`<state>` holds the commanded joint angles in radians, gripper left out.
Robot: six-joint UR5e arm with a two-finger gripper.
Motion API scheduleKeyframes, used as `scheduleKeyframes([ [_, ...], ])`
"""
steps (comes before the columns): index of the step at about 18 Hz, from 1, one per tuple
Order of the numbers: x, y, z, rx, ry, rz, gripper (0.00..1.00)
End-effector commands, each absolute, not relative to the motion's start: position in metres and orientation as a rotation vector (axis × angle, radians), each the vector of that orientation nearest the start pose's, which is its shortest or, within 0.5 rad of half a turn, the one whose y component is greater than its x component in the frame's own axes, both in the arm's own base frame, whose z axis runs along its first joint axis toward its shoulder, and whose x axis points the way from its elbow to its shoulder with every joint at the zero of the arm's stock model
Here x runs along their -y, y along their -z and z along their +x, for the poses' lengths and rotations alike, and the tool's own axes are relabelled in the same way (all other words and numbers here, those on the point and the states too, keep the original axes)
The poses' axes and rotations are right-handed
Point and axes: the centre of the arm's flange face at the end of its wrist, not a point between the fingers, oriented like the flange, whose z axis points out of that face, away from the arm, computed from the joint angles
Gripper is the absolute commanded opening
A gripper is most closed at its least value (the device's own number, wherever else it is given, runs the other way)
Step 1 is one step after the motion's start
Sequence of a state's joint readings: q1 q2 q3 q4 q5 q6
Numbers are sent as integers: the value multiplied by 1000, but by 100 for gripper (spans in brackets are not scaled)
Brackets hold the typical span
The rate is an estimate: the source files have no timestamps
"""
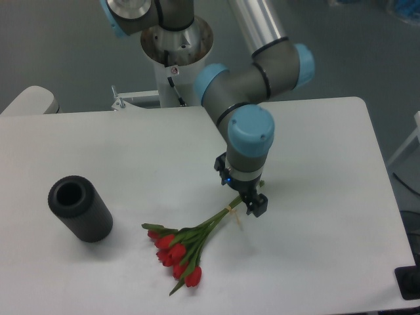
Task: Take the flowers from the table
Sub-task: 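Move the gripper over the red tulip stems and lower it, then close the gripper around the tulip stems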
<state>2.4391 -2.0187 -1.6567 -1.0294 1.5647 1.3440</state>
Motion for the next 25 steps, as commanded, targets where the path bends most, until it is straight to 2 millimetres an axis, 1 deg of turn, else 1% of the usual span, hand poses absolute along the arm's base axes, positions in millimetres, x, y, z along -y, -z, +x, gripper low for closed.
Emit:
scheduleKeyframes([
  [3, -517, -234, -380, -620, -14, -3067, 100],
  [4, -523, -227, -374, -609, -9, -3071, 100],
  [8, -539, -207, -363, -549, -20, -3077, 100],
  [12, -547, -191, -357, -507, -9, -3090, 100],
  [13, -549, -190, -357, -488, -11, -3092, 96],
  [15, -551, -189, -358, -476, -14, -3091, 83],
  [17, -551, -188, -359, -476, -13, -3093, 45],
  [18, -551, -189, -359, -476, -15, -3092, 31],
  [19, -551, -189, -359, -476, -15, -3092, 22],
  [20, -551, -192, -360, -473, -23, -3089, 18],
  [21, -551, -195, -360, -473, -27, -3087, 18],
  [23, -550, -199, -361, -470, -34, -3084, 12],
  [25, -549, -208, -362, -464, -51, -3076, 8],
])
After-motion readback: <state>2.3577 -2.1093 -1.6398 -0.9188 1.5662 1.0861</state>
